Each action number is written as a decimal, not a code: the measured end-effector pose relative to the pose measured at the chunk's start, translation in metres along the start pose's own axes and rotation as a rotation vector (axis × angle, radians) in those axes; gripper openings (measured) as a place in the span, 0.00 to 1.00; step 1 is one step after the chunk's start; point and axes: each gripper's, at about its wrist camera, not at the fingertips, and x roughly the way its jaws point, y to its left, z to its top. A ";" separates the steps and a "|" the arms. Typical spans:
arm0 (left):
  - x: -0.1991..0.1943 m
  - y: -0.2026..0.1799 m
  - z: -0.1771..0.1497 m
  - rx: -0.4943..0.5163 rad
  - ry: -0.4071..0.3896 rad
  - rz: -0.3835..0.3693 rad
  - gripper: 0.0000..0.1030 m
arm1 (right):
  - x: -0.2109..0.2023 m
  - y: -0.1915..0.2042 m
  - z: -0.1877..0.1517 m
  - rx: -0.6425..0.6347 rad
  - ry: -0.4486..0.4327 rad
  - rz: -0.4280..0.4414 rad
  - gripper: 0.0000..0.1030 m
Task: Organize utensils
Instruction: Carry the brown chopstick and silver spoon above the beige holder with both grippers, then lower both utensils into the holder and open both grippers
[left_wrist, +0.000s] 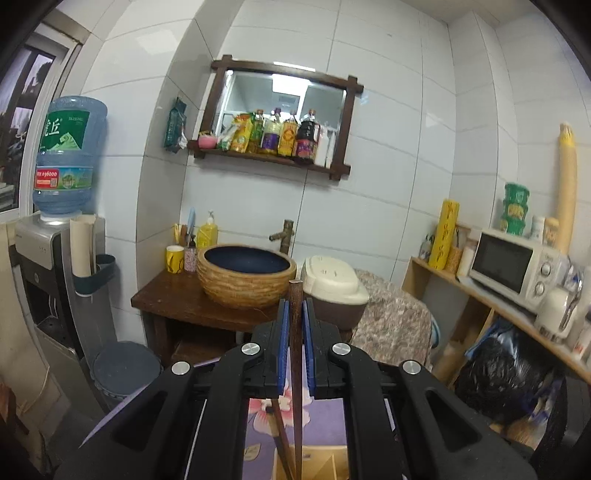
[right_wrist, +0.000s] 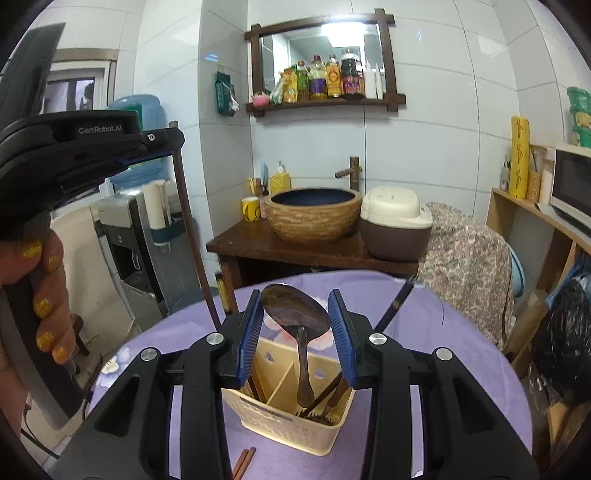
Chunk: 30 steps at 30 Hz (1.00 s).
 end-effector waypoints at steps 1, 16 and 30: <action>0.003 0.001 -0.009 0.000 0.016 0.004 0.08 | 0.002 0.000 -0.006 0.001 0.004 -0.004 0.36; 0.027 0.014 -0.080 0.006 0.197 -0.009 0.08 | 0.026 0.000 -0.066 -0.011 0.075 -0.049 0.35; -0.009 0.020 -0.093 -0.073 0.235 -0.067 0.61 | -0.012 -0.009 -0.079 0.005 0.027 -0.045 0.51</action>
